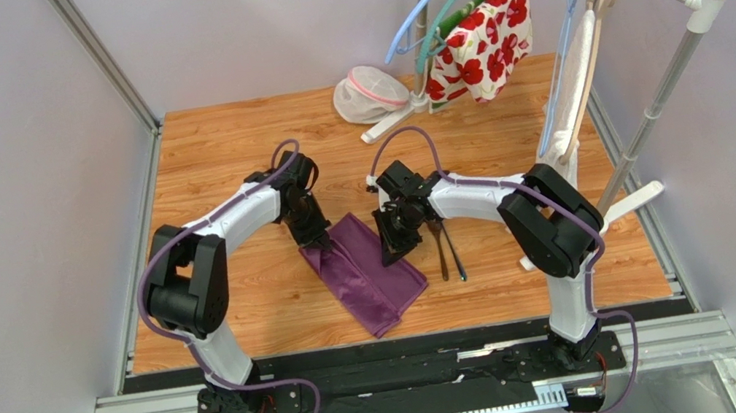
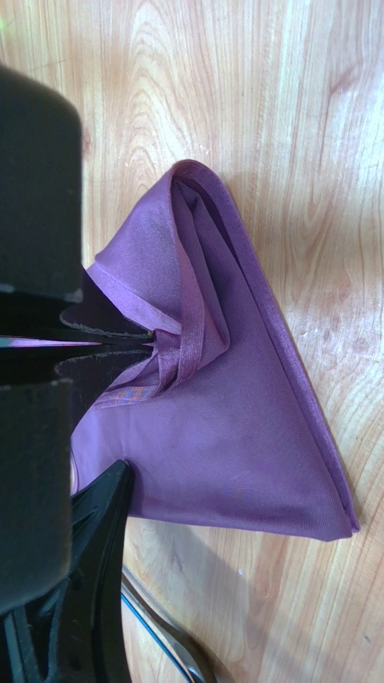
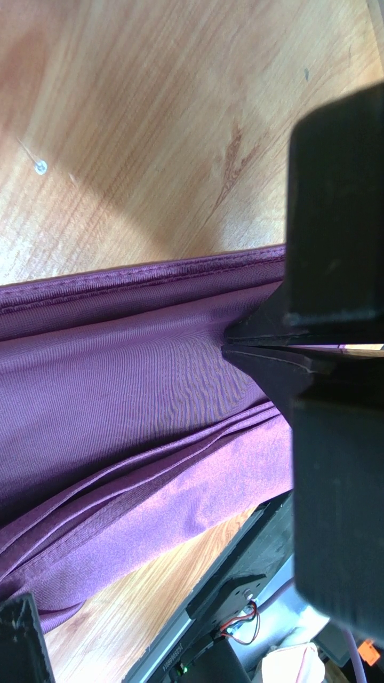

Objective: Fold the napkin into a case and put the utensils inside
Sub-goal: Fold the 2/3-rectangle-folded napkin at the center of the board.

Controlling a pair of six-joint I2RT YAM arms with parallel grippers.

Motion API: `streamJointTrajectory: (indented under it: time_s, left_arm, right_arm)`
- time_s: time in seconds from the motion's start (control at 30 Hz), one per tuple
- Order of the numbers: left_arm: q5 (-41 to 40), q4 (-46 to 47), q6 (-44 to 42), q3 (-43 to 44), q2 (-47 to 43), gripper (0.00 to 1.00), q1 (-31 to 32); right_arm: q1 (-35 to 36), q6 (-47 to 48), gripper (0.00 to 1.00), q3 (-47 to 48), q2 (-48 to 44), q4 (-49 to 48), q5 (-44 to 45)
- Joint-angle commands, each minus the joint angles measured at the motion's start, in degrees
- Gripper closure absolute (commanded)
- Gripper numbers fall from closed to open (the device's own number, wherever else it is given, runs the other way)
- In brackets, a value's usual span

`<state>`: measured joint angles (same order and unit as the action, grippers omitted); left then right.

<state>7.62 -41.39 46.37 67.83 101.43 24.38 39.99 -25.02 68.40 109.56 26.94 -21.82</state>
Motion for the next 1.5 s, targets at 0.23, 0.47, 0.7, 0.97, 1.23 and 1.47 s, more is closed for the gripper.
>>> streamJointTrajectory:
  time_s: [0.23, 0.47, 0.7, 0.97, 1.23, 1.47]
  left_arm:
    - [-2.43, -1.16, 0.13, -3.15, -5.11, 1.0, 0.23]
    - [-2.52, -1.24, -1.1, 0.98, 0.17, 1.0, 0.23]
    - [-1.29, -1.15, -1.72, 9.41, 6.05, 1.0, 0.23]
    - [-2.43, -1.68, -2.6, 15.39, 13.79, 1.0, 0.14]
    - [-6.2, -3.44, -4.18, 16.98, 9.24, 1.0, 0.05]
    - [-6.84, -6.51, -7.52, 13.92, -1.22, 0.98, 0.14]
  right_arm:
    - [-0.08, 0.23, 1.0, -0.99, -0.05, -1.71, 0.91]
    - [-0.08, -0.03, 1.0, -0.99, -0.05, -1.71, 0.73]
    - [-0.09, -0.3, 1.0, -0.81, 0.66, -1.8, -0.06]
    - [0.09, -0.65, 1.0, -1.08, 0.75, -1.89, -0.85]
    - [0.44, -0.65, 1.0, -0.99, -0.22, -1.63, -0.41]
    - [0.44, -0.12, 1.0, -0.29, 0.83, -1.27, -0.32]
